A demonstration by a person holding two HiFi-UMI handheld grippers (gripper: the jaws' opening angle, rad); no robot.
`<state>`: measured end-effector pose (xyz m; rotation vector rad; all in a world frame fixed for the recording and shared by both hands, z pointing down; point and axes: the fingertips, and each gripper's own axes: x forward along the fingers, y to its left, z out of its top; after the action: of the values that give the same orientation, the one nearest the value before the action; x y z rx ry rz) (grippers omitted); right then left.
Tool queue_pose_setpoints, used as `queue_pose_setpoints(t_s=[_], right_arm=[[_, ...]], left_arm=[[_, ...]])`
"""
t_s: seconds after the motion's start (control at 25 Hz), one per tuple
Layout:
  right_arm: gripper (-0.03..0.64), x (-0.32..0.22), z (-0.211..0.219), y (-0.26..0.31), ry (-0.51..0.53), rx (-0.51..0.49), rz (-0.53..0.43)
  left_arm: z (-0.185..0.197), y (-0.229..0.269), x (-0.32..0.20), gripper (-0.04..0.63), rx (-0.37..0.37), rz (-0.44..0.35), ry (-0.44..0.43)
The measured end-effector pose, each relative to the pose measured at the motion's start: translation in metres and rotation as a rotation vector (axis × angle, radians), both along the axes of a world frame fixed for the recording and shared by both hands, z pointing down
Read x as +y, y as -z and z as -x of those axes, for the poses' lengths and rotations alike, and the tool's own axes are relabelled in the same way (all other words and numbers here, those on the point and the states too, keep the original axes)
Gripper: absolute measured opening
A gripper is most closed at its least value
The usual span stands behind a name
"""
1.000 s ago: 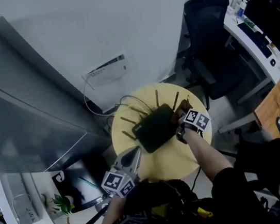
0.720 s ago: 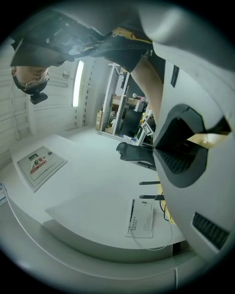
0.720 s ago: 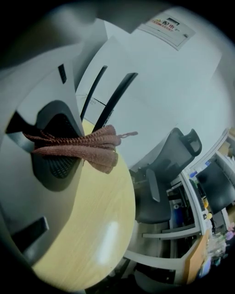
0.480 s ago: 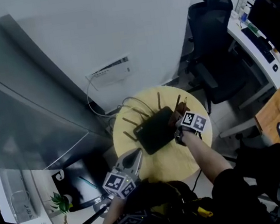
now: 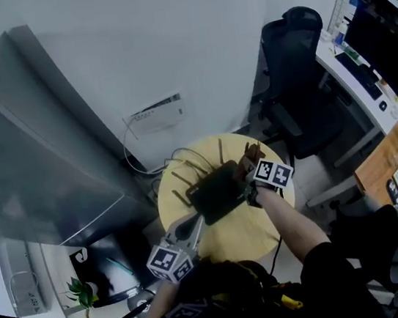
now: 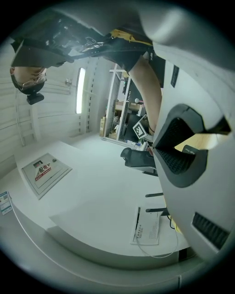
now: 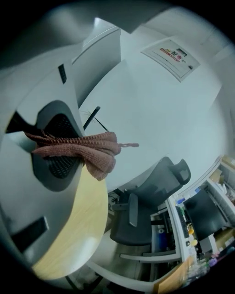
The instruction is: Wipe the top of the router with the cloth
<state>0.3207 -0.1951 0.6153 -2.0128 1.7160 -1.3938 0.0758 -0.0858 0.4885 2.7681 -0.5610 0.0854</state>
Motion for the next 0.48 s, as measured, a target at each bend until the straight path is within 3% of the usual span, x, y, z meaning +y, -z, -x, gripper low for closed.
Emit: queue_pose_setpoints(t_s=[0.48], right_arm=[[0.066, -0.003, 0.020, 0.053, 0.080, 0.105, -0.109]], left_arm=[[0.014, 0.013, 0.008, -0.003, 0.059, -0.025, 0.039]])
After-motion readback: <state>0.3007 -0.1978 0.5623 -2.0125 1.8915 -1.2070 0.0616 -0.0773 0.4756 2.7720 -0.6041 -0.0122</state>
